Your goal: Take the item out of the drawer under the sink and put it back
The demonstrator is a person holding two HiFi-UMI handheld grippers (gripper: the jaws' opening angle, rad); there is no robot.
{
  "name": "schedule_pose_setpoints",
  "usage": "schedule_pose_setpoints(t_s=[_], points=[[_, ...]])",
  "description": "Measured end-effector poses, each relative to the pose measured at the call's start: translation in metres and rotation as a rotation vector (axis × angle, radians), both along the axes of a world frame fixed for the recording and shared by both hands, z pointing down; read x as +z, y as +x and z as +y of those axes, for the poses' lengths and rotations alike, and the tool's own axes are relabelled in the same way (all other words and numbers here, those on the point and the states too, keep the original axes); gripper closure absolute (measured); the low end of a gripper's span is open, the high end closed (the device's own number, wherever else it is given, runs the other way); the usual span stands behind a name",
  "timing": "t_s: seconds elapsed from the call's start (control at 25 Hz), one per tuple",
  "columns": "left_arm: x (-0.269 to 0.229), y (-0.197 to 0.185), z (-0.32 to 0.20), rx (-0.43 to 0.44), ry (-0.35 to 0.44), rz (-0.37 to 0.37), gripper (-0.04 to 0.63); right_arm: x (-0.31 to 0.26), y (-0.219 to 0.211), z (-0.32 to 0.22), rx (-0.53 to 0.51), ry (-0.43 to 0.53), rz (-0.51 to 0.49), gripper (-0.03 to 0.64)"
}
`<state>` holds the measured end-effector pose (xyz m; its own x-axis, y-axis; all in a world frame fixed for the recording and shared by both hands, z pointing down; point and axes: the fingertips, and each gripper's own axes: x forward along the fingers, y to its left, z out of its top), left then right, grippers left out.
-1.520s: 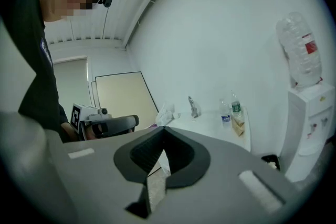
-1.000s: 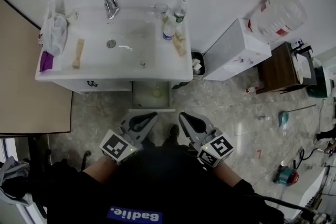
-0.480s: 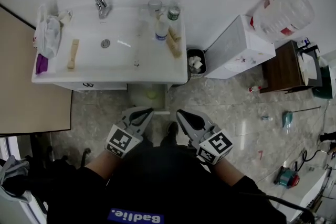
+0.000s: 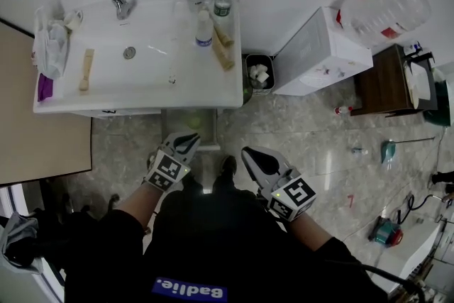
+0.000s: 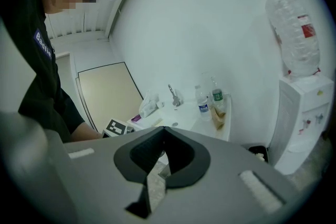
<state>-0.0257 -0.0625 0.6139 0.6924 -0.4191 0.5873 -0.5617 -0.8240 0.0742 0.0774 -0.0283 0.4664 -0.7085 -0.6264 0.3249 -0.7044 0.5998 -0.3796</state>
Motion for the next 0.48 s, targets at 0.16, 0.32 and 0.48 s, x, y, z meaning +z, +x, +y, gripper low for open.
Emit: schedule_pose_setpoints(t_s=[0.16, 0.32, 0.48], points=[[0.034, 0.000, -0.005, 0.022, -0.038, -0.075, 0.586, 0.009, 0.005, 0.001, -0.008, -0.007, 0.019, 0.615], [0.065, 0.000, -0.007, 0.032, -0.081, -0.125, 0.547, 0.019, 0.011, 0.002, -0.002, -0.044, 0.026, 0.615], [0.094, 0.000, -0.012, 0.057, -0.119, -0.191, 0.534, 0.028, 0.013, 0.003, -0.010, -0.075, 0.044, 0.615]])
